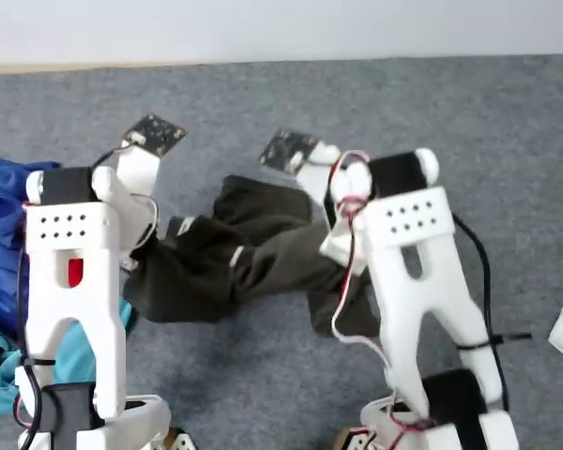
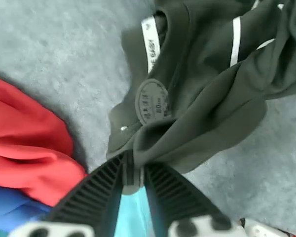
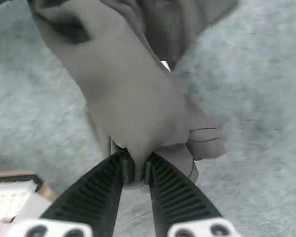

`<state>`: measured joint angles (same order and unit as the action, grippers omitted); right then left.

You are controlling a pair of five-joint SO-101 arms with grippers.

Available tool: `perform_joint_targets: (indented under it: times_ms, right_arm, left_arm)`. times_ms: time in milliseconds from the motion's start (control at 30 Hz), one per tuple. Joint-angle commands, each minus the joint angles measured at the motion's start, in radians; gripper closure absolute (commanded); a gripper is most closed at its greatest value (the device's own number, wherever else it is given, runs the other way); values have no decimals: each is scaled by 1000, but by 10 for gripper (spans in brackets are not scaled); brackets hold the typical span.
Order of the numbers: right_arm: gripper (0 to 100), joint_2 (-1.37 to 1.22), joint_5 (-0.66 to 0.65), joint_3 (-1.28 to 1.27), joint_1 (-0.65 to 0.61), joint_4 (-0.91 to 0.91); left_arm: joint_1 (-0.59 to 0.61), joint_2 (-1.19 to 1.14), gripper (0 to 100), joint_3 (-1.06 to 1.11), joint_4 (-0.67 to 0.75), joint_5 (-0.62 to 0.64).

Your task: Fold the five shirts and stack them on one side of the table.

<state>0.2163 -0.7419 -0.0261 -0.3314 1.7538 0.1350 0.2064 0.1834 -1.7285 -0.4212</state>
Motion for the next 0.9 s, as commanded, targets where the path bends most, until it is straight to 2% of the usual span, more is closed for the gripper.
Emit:
perform_joint_targets:
  times_ms: [0, 100, 267, 500, 767, 867]
  right_arm:
    - [987, 127, 12, -97, -15, 41]
    - [943, 213, 8, -229, -16, 41]
    - [739, 371, 8, -347, -31, 42]
    - [806, 472, 9, -270, -82, 36]
    - [845, 341, 14, -354, 25, -134]
    - [845, 229, 60, -351, 42, -182]
  left_arm:
    - [-3, 28, 974, 7, -23, -9]
    - [-3, 28, 974, 10, -6, -9]
    - [-3, 26, 974, 36, 38, -9]
    - [12, 26, 974, 122, 112, -9]
    - [210, 26, 974, 160, 196, -9]
    - [259, 26, 974, 180, 203, -9]
